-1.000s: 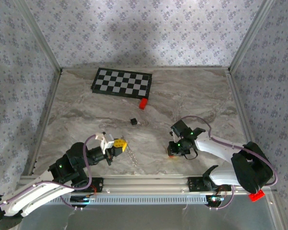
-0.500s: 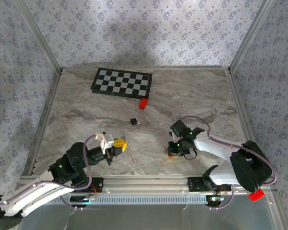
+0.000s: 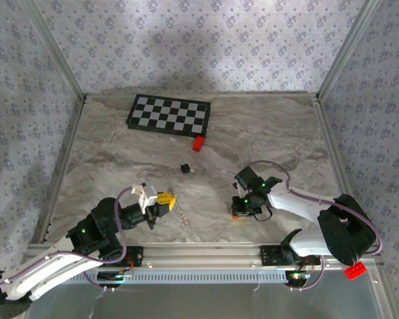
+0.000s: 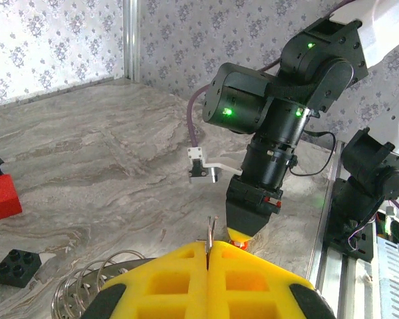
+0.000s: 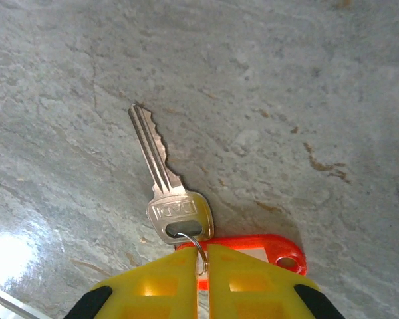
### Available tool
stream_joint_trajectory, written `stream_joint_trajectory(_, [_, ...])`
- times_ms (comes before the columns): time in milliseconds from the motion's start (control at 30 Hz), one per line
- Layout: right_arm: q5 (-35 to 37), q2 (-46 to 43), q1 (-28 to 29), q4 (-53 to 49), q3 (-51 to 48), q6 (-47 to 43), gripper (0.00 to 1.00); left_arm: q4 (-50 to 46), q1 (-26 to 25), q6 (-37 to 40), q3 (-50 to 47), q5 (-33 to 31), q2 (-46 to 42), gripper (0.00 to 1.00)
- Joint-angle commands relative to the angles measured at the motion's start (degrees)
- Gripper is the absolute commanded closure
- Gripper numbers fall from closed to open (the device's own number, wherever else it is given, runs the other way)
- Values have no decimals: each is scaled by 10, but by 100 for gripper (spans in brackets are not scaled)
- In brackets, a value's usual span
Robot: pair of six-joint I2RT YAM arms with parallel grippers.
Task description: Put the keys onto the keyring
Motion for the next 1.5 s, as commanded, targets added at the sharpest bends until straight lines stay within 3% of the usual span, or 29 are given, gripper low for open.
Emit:
stream_joint_trajectory(0, [-2, 6, 6, -1, 16, 2, 88, 29, -2, -6, 10, 2, -4, 100])
stream_joint_trajectory(1467, [-1, 20, 30, 19, 25, -3, 84, 25, -9, -5, 11, -2, -3, 100])
